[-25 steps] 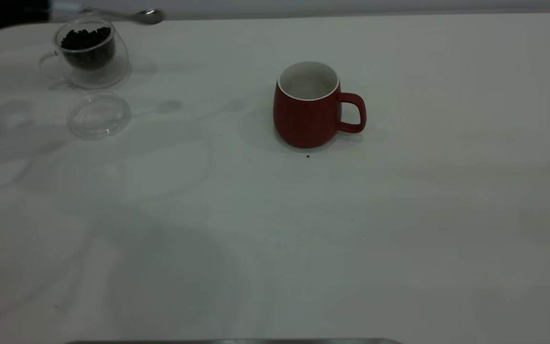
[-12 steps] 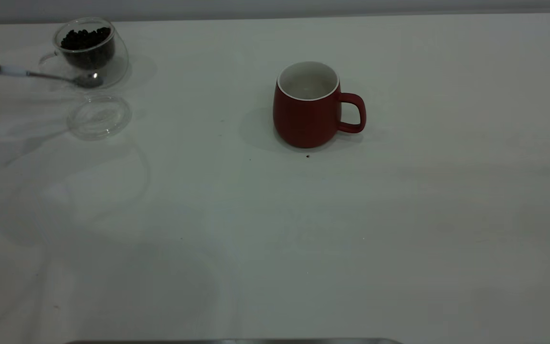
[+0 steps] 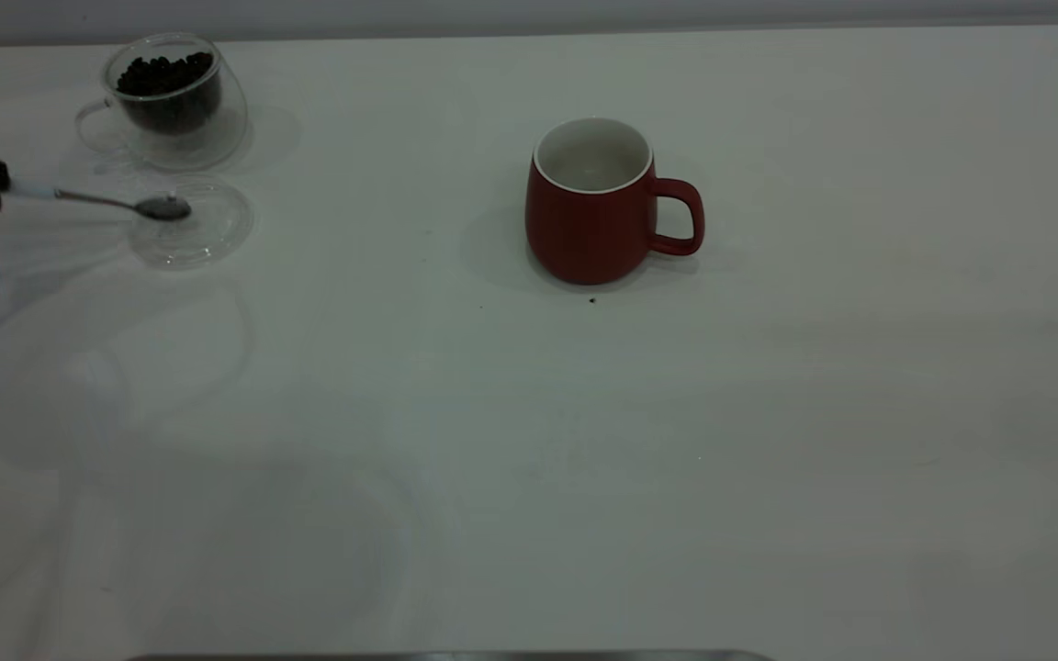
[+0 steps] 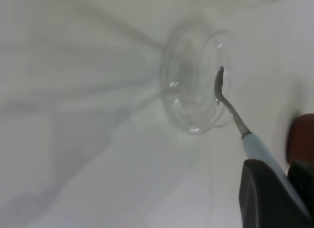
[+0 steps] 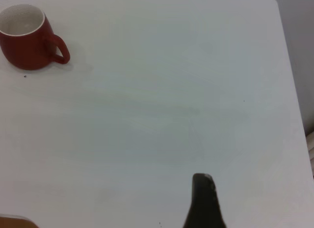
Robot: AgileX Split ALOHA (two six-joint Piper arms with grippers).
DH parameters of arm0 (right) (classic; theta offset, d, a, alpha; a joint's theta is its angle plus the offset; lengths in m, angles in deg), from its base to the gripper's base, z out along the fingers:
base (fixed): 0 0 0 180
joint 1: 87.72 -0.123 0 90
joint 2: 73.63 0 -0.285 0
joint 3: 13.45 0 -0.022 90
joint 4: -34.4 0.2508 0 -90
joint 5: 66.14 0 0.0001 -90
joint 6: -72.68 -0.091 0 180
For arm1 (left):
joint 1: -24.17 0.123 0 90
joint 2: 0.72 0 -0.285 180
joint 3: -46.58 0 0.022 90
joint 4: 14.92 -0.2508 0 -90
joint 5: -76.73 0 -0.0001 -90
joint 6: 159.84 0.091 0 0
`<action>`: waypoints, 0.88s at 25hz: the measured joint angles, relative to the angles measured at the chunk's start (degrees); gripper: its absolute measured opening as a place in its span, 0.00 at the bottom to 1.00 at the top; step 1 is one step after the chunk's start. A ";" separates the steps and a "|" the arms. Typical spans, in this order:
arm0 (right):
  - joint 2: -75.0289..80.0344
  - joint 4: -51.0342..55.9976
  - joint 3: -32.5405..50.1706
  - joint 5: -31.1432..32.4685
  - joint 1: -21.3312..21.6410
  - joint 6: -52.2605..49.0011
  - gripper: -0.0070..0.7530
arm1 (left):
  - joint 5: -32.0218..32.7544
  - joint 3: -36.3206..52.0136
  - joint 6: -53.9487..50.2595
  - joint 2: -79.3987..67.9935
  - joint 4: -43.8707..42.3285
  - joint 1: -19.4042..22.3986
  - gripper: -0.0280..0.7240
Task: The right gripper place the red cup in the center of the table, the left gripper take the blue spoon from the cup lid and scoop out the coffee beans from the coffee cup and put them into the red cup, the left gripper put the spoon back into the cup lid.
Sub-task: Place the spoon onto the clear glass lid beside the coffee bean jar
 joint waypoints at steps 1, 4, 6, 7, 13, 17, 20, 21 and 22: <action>0.00 0.00 0.00 0.00 0.00 0.00 0.79 | 0.00 0.00 0.00 -0.50 0.44 0.00 0.20; 0.00 0.00 0.00 0.00 0.00 0.00 0.79 | 0.07 0.00 0.36 -2.33 3.05 0.00 0.20; 0.00 0.00 0.00 0.00 0.00 0.00 0.79 | 0.91 0.00 1.84 -3.47 4.82 0.00 0.20; 0.00 0.00 0.00 0.00 0.00 0.00 0.79 | 1.45 0.00 2.58 -3.92 5.54 0.00 0.20; 0.00 0.00 0.00 0.00 0.00 0.00 0.79 | 3.91 0.00 3.28 -6.44 7.30 0.00 0.20; 0.00 0.00 0.00 0.00 0.00 0.00 0.79 | 4.67 0.00 3.57 -7.83 7.62 0.00 0.20; 0.00 0.00 0.00 0.00 0.00 0.00 0.79 | 5.12 0.00 4.65 -8.11 7.76 0.00 0.20; 0.00 0.00 0.00 0.00 0.00 0.00 0.79 | 5.18 0.00 4.98 -8.11 7.76 0.00 0.20; 0.00 0.00 0.00 0.00 0.00 0.00 0.79 | 5.23 0.00 5.23 -8.11 7.76 0.00 0.20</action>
